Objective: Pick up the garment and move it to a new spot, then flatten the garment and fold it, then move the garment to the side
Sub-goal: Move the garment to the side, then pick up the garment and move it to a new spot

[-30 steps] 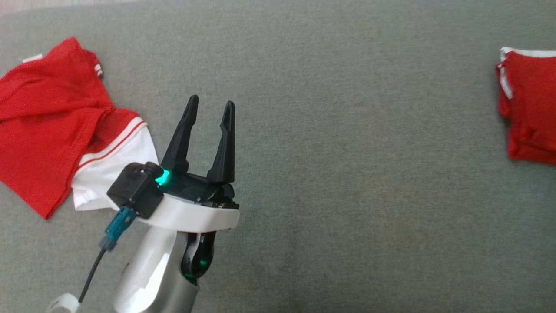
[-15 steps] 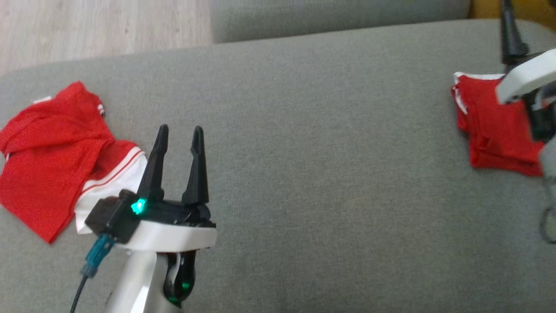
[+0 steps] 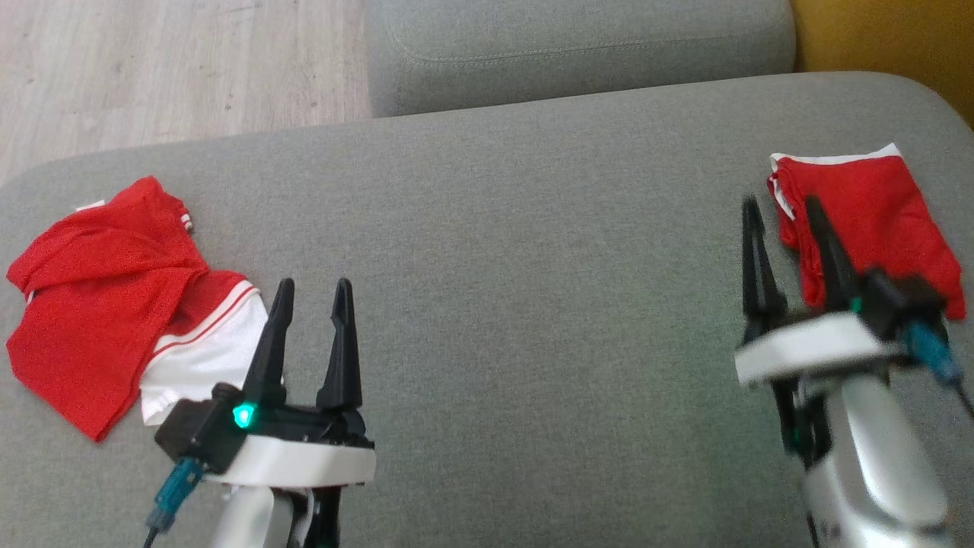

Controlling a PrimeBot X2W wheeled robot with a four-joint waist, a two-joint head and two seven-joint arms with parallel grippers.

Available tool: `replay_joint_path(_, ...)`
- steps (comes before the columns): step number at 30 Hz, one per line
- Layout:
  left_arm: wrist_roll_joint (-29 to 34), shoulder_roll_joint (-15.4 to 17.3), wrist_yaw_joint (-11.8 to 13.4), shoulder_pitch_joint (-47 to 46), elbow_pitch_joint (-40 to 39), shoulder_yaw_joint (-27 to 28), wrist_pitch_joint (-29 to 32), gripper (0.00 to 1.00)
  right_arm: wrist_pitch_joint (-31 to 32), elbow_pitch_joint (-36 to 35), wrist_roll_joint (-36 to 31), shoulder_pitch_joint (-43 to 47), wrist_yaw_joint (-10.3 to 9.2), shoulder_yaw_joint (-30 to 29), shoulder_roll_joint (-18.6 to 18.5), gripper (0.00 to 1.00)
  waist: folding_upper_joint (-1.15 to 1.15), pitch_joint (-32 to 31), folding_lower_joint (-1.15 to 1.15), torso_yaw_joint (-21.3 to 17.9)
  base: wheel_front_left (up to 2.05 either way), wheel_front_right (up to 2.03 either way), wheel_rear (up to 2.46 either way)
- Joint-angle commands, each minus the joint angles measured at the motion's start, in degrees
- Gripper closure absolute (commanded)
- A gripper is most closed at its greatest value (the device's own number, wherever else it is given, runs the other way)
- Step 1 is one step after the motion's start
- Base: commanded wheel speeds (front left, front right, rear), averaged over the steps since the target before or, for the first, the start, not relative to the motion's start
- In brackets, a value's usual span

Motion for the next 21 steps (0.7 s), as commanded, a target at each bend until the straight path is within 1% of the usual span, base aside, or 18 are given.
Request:
replay_joint_path(1,0.1,0.2,-0.2,-1.1,-1.5,1.7,-0.3,0.00,-0.8,-2.5,-0.2,-0.5,0.37,0.8,0.6,0.00,0.00,-0.1,0.01,0.0,0.00,0.00,0.00)
replay_joint_path(4,-0.2,0.2,-0.3,-0.1,-1.1,1.5,-0.3,0.00,-1.0,-4.4,-2.4,5.0,0.37,0.1,1.0,0.00,0.00,-0.4,0.01,0.1,0.00,0.00,0.00)
replay_joint_path(7,-0.4,0.2,-0.3,1.0,-0.8,1.6,-0.3,0.00,-1.1,-8.3,-1.0,9.9,0.37,0.4,1.0,0.00,0.00,-0.6,0.01,0.0,0.00,0.00,0.00)
replay_joint_path(9,-0.5,0.2,-0.3,1.6,-0.7,1.8,-0.3,0.00,-1.1,-9.5,-0.6,11.6,0.37,0.7,1.0,0.00,0.00,-0.7,0.01,-0.2,0.00,0.00,0.00)
replay_joint_path(13,-0.6,0.2,-0.3,2.0,-0.7,1.9,-0.3,0.00,-1.1,-10.9,-0.8,12.9,0.37,1.3,1.0,0.00,0.00,-0.7,0.01,-0.4,0.00,0.00,0.00)
replay_joint_path(21,-0.6,0.2,-0.4,1.3,-1.0,1.9,-0.3,0.00,-1.1,-11.9,-0.7,12.6,0.37,1.4,1.0,0.00,0.00,-0.1,0.01,-0.4,0.00,0.00,0.00)
